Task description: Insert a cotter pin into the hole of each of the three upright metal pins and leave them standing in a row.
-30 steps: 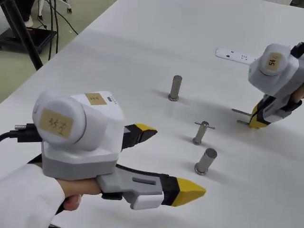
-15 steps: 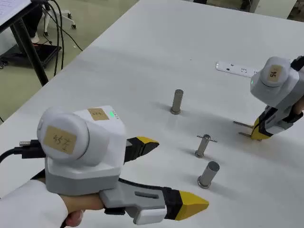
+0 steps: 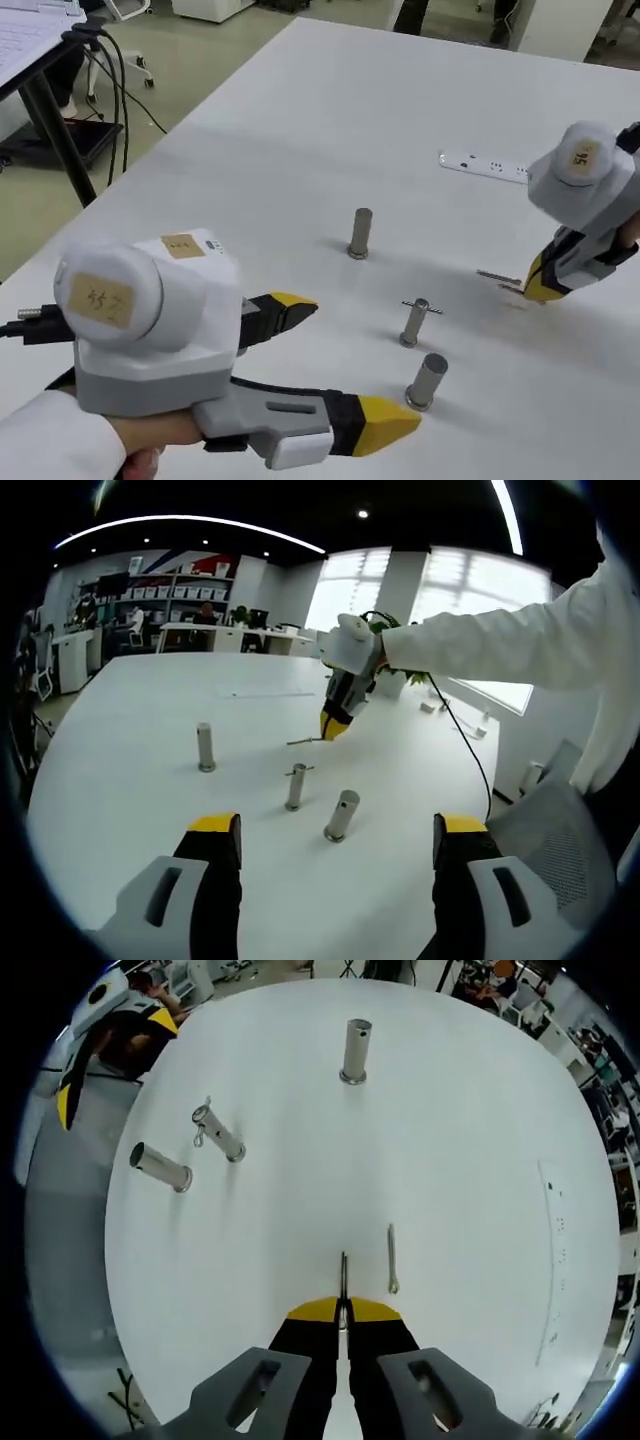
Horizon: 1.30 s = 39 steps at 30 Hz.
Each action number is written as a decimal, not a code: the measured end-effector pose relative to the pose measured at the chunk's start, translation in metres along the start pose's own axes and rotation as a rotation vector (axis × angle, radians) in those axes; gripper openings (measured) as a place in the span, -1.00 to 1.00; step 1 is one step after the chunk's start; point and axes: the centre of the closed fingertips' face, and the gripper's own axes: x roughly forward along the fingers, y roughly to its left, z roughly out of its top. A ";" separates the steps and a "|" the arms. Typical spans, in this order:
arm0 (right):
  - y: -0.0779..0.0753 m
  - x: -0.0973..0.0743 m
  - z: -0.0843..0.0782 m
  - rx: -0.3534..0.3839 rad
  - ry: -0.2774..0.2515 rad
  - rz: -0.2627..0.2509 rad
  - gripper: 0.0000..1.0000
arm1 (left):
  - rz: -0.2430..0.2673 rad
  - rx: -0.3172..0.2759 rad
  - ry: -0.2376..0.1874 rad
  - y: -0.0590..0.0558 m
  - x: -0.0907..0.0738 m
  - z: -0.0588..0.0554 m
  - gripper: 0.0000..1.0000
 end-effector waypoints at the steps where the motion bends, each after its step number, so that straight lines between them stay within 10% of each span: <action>1: -0.002 -0.001 0.000 -0.005 -0.007 -0.010 -1.00 | 0.002 0.000 -0.002 0.000 0.000 0.001 0.53; 39: 0.029 -0.082 0.026 -0.114 -0.358 -0.393 -1.00 | -0.031 -0.022 -0.064 0.001 0.029 0.053 0.18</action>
